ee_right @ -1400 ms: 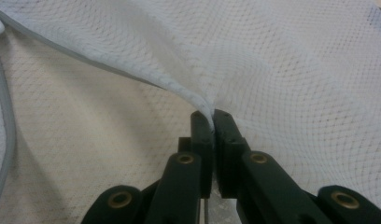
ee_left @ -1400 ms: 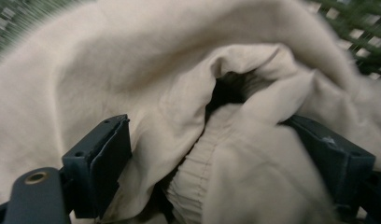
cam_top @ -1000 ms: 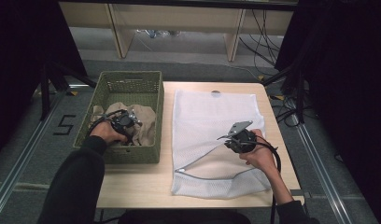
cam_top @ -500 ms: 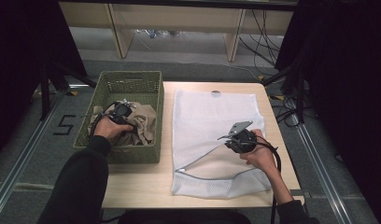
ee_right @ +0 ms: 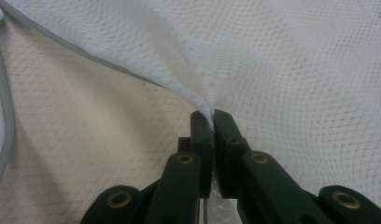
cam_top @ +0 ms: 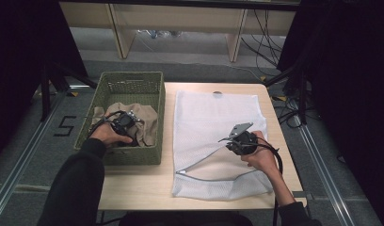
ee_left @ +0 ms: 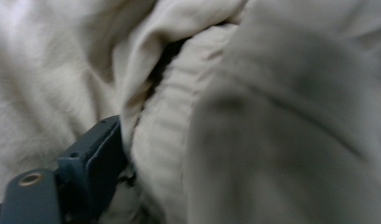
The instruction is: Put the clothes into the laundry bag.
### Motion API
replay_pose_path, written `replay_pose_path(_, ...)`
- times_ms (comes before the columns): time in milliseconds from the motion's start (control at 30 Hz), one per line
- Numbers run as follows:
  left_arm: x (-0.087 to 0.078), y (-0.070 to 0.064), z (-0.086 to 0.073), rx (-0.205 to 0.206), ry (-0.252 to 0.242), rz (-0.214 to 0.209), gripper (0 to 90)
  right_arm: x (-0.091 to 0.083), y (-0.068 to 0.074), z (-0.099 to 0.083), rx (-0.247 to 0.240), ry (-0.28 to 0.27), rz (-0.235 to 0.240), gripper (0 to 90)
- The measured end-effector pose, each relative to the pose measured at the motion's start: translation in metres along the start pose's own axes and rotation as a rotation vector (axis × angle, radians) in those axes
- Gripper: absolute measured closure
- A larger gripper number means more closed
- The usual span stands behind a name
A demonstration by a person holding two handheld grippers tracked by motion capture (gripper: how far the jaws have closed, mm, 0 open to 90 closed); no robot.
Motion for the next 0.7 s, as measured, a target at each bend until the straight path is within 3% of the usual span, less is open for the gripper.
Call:
replay_pose_path(133,0.013,-0.006,0.004,0.025,0.034,0.045,4.9,0.0,0.0,0.0,-0.015,-0.001,-0.001,88.4)
replay_pose_path(167,0.013,-0.005,0.005,0.016,0.044,0.032,11.0,0.0,0.0,0.001,-0.013,-0.003,0.001,88.4)
replay_pose_path(200,0.012,-0.003,0.005,0.002,0.034,0.037,11.0,0.0,0.0,0.001,-0.013,-0.003,0.001,88.4)
replay_pose_path(233,0.012,0.001,0.004,-0.009,0.027,0.038,25.5,0.0,0.0,0.0,-0.012,-0.007,-0.005,88.4)
replay_pose_path(267,0.012,0.0,0.004,-0.019,0.023,0.016,33.0,-0.001,0.0,0.0,-0.019,-0.003,-0.004,88.4)
replay_pose_path(300,0.011,0.0,0.004,-0.01,0.018,0.018,33.0,-0.001,0.0,0.0,-0.019,-0.003,-0.004,88.4)
replay_pose_path(333,0.009,0.0,0.004,-0.024,0.017,0.012,39.3,-0.001,0.0,0.0,-0.018,-0.005,0.002,88.4)
replay_pose_path(367,0.006,0.003,0.005,-0.018,0.014,0.017,58.9,-0.001,0.0,0.001,-0.011,-0.005,-0.004,88.4)
replay_pose_path(400,0.006,0.004,0.004,-0.038,0.01,0.05,58.9,-0.001,0.0,0.001,-0.011,-0.005,-0.004,88.4)
replay_pose_path(433,0.006,0.005,0.004,-0.071,0.004,0.049,64.1,-0.001,0.001,0.0,-0.004,-0.002,-0.003,88.4)
replay_pose_path(500,0.005,0.008,0.005,-0.065,0.013,0.066,68.4,0.0,0.0,0.001,-0.019,-0.005,-0.003,88.4)
replay_pose_path(600,0.003,0.007,0.006,-0.072,0.01,0.09,71.5,-0.001,0.0,0.0,0.009,-0.002,0.007,88.5)
replay_pose_path(667,-0.004,0.006,0.006,-0.08,-0.018,0.111,73.6,-0.001,0.0,0.0,-0.003,-0.004,0.001,88.5)
replay_pose_path(700,-0.01,0.007,0.006,-0.121,-0.057,0.118,74.4,-0.002,0.002,-0.001,0.02,-0.004,0.012,88.6)
Point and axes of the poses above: each handheld gripper's, and its own axes: x roughly forward along the jaws, z roughly out of its top, y roughly to its left, the point moved 3 cm from there along x, roughly forward along the jaws, and after that the axes turned 12 degrees about y, right-handed, at the moved point
